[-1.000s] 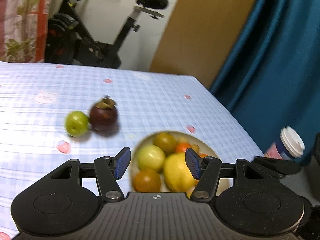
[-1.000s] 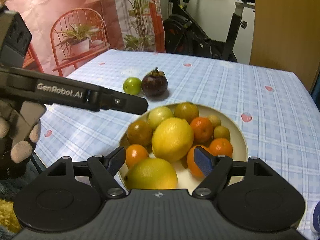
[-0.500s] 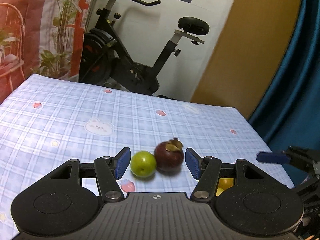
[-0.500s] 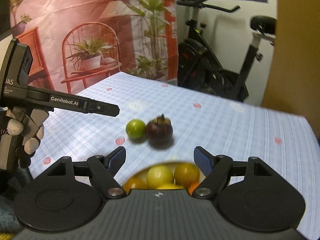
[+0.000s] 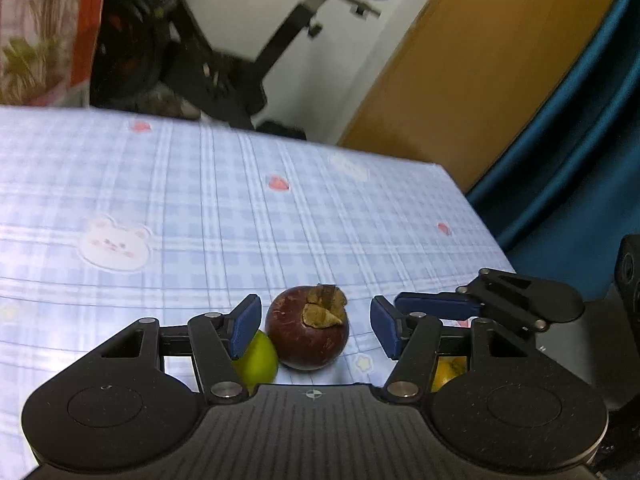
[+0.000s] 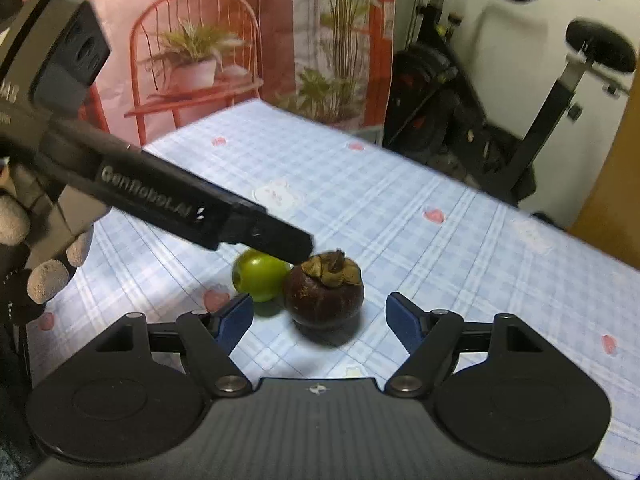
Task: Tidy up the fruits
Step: 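Move both tools toward the dark purple mangosteen and green apple, then close the left tool on the mangosteen while the right tool hovers beside it, then carry the mangosteen over the cream plate with the left tool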
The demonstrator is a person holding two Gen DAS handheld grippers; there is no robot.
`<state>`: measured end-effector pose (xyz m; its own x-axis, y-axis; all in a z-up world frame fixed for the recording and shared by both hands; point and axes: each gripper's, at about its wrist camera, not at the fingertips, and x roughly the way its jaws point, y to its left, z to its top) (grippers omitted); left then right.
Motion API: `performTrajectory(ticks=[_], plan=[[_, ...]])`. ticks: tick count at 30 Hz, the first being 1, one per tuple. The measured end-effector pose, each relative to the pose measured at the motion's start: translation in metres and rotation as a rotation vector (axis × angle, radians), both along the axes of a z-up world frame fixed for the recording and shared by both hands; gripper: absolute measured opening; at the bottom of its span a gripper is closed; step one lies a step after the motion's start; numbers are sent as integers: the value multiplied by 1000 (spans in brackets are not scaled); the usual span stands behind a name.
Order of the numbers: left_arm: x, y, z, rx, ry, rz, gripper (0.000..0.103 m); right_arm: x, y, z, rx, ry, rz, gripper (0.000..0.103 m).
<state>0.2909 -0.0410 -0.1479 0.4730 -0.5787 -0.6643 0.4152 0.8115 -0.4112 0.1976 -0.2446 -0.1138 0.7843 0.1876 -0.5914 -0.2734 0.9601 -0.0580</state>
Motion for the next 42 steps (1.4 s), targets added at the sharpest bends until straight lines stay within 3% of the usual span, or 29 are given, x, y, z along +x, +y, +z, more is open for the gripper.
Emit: performTrajectory(ticks=[10, 14, 17, 27, 42], plan=[[21, -22, -18, 81, 25, -109, 63, 42, -16, -13, 99, 120, 6, 75], [24, -27, -21, 107, 17, -117, 63, 52, -13, -14, 99, 150, 15, 69], [28, -30, -23, 98, 23, -123, 63, 56, -12, -16, 99, 164, 14, 64], [29, -20, -29, 58, 33, -121, 60, 59, -10, -20, 105, 170, 9, 64], [-21, -39, 18, 2, -78, -163, 57, 13, -22, 17, 81, 110, 4, 64]])
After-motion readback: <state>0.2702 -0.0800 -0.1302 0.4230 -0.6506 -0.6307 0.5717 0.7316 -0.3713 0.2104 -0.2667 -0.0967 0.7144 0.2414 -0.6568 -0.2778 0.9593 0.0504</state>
